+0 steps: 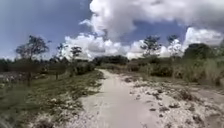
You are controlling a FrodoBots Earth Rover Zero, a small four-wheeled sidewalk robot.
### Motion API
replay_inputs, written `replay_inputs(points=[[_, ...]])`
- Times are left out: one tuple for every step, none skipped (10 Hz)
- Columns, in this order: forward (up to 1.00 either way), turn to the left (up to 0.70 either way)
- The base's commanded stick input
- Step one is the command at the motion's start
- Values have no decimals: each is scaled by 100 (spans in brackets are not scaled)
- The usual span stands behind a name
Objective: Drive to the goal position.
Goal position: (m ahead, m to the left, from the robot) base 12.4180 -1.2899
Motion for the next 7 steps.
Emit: replay_inputs(points=[[85, 0], [85, 0], [85, 0], [85, 0], [85, 0], [85, 0], [85, 0]])
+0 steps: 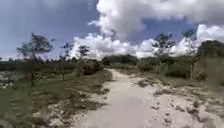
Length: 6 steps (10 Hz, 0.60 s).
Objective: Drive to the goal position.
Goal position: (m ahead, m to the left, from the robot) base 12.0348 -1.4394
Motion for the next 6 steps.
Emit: replay_inputs(points=[[85, 0], [85, 0], [85, 0], [85, 0], [85, -26], [85, -34]])
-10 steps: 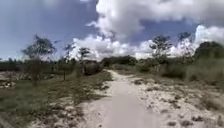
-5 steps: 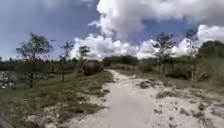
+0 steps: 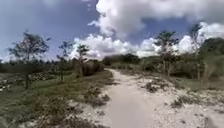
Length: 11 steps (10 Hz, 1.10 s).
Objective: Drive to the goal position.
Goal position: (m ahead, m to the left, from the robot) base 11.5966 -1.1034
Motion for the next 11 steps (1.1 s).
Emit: replay_inputs(points=[[85, -34], [85, -25], [85, 0], [85, 0], [85, 0], [85, 0], [85, 0], [85, 0], [85, 0], [85, 0], [85, 0]])
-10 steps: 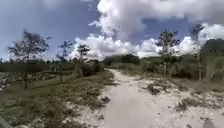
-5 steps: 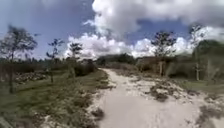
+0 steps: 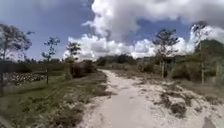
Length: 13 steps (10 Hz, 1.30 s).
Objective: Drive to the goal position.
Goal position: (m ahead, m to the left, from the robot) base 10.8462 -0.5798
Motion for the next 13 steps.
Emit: replay_inputs(points=[[85, 0], [85, 0], [85, 0], [85, 0], [85, 0], [85, -3], [85, -34], [85, -34], [85, -30], [85, -7], [85, 0], [85, 0], [85, 0]])
